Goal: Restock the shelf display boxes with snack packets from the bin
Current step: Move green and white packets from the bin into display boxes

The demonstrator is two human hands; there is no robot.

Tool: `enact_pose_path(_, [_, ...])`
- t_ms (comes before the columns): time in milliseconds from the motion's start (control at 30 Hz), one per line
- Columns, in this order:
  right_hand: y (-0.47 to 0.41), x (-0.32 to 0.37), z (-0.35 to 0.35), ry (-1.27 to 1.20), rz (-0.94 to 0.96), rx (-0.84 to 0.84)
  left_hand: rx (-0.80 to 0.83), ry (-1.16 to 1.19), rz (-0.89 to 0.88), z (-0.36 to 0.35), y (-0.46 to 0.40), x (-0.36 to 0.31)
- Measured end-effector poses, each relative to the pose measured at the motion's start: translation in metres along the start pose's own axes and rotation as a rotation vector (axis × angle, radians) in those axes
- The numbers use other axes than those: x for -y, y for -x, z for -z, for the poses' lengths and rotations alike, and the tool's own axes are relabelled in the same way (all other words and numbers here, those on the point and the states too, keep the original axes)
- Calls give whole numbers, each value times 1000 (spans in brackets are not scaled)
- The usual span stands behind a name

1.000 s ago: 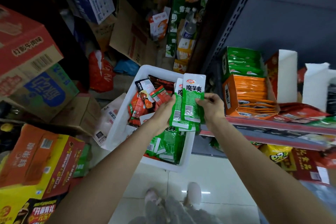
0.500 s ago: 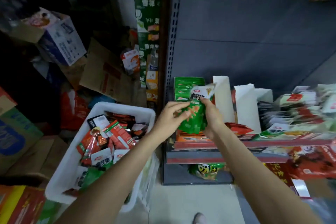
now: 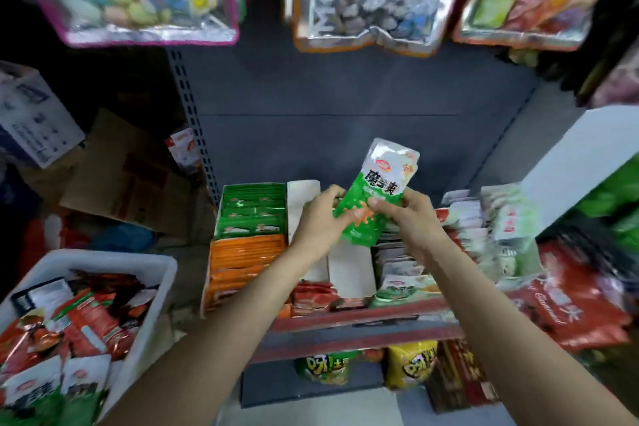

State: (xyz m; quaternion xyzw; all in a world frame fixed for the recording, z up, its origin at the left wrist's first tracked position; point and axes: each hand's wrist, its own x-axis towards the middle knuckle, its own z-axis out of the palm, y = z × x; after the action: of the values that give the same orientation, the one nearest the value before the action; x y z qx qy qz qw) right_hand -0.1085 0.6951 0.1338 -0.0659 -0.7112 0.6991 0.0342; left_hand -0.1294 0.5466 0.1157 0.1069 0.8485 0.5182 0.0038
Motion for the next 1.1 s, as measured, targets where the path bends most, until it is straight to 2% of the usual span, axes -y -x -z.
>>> enact_pose_path(267, [-47,-5,58,200,1,-12,120,-29,-15,-38,-49,-23])
enact_pose_path(567, [-71,-33,77,232,-40,58,53,-145,-25,-55,-70,-25])
enact_pose_path(633, [-76,-33,81,335,-48,58,50,-176,-25,-58,-71,-22])
enact_pose_path(767, [-82,-29,83,727,-68,124,91,-283,-10,-64,-70,-5])
enact_pose_path(900, [-75,-25,81,679,149,184,64,-234,-4,-66,-70,3])
enact_pose_path(967, [-74,-27,78,836,217,216,74,-210,-33,-66,-67,3])
enact_pose_path(1100, [-79,-37,69,1080,239,237,154,-428,-81,-68,-64,10])
